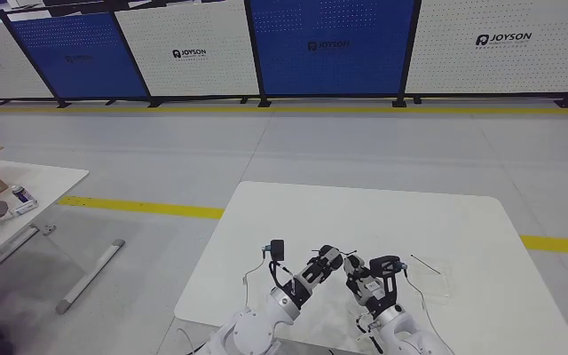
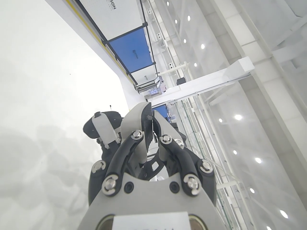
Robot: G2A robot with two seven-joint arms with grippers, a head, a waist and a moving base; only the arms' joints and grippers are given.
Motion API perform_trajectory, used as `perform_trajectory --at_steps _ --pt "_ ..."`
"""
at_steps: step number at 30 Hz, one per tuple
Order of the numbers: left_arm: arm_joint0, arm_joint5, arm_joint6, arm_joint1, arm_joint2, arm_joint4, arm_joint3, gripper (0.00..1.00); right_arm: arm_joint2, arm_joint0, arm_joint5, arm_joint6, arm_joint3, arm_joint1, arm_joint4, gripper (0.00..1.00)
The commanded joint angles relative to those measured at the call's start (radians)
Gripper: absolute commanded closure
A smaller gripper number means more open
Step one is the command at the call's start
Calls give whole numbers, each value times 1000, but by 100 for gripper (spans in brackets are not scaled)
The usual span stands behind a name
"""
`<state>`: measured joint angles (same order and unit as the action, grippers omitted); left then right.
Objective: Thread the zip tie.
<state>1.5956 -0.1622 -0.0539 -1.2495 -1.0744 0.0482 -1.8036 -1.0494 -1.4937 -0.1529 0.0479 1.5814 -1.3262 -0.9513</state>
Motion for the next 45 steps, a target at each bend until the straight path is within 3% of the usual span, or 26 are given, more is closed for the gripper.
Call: perform_trajectory --at_steps 1,11,30,31,32,37,45 --pt "1 0 -2 0 0 0 -3 100 2 2 0 2 -3 0 0 100" --pt "22 -7 -7 5 -7 -11 -41 100 13 13 2 12 -14 -3 -3 100" --pt "34 -8 7 7 -3 -28 -56 100 15 25 -12 12 -34 -5 7 100" --pt "31 -2 12 6 -3 -25 -52 100 14 25 -14 10 -33 -5 9 75" --pt "28 6 17 5 -3 -20 -47 100 12 23 -16 5 -30 -5 14 0" --pt "2 33 46 0 -2 16 -22 100 -26 -14 -37 -52 0 1 47 0" --pt "-42 62 73 -10 5 60 40 100 -183 -168 -146 -195 125 29 139 0"
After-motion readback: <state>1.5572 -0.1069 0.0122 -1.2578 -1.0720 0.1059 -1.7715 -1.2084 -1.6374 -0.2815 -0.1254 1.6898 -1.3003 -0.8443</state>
